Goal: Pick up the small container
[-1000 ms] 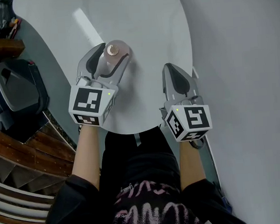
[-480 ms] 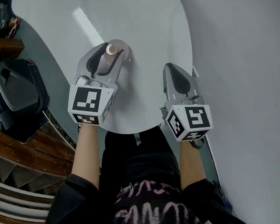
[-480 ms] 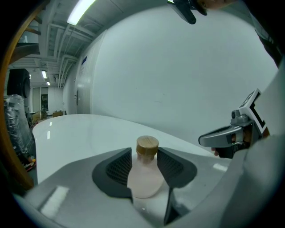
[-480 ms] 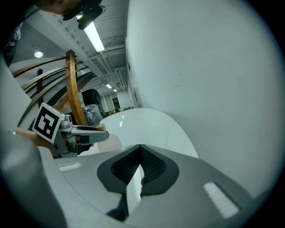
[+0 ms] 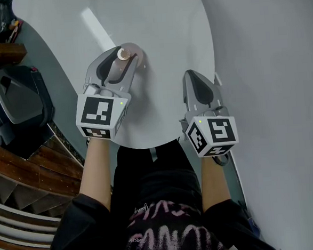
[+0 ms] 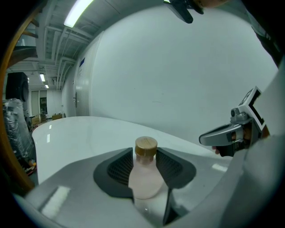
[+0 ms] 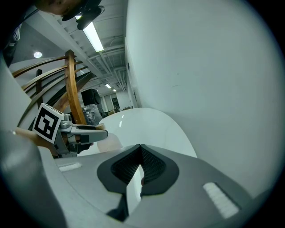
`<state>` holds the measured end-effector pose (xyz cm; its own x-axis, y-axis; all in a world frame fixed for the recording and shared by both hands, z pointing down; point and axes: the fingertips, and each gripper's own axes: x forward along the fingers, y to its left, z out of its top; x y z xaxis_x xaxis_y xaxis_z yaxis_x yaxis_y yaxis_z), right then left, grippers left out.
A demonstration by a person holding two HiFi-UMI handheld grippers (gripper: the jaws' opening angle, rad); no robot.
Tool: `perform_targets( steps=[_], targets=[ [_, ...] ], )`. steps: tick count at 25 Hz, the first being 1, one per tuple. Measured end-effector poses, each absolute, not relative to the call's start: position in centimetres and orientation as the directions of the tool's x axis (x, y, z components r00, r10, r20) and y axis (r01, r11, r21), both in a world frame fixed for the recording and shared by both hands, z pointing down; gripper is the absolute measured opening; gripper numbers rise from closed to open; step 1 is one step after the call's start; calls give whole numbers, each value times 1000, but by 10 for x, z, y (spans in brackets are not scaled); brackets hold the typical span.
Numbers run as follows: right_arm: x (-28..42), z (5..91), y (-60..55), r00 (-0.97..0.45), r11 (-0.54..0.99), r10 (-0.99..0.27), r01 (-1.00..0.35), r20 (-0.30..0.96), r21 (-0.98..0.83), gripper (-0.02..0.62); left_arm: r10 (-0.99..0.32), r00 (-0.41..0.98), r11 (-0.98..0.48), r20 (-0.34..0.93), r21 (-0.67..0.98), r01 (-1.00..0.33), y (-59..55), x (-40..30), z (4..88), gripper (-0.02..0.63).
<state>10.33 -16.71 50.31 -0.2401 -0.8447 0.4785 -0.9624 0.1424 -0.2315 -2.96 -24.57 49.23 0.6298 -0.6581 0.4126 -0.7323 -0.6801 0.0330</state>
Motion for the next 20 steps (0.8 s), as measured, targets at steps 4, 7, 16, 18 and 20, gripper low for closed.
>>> perform_targets(
  steps=[4,7,16,18,20],
  targets=[
    [102,503,-167,-244,147,-842,-962,482,-230,21,-654,635,-689,411,23,-725,-246,-28,490,155],
    [102,503,-167,-246,147,-841,-961,482,-234,21,-653,637,-693,410,16,-721,-246,-26,490,149],
    [102,502,-167,-240,143,-841,-963,485,-229,21,-652,640,-697,407,11,-717,-245,-26,489,146],
    [102,503,-166,-240,143,-840,-963,487,-229,21,-652,641,-698,406,11,-716,-246,-26,489,144],
    [102,502,-167,-240,142,-839,-963,488,-229,21,-653,641,-697,404,11,-717,-247,-26,489,144]
  ],
)
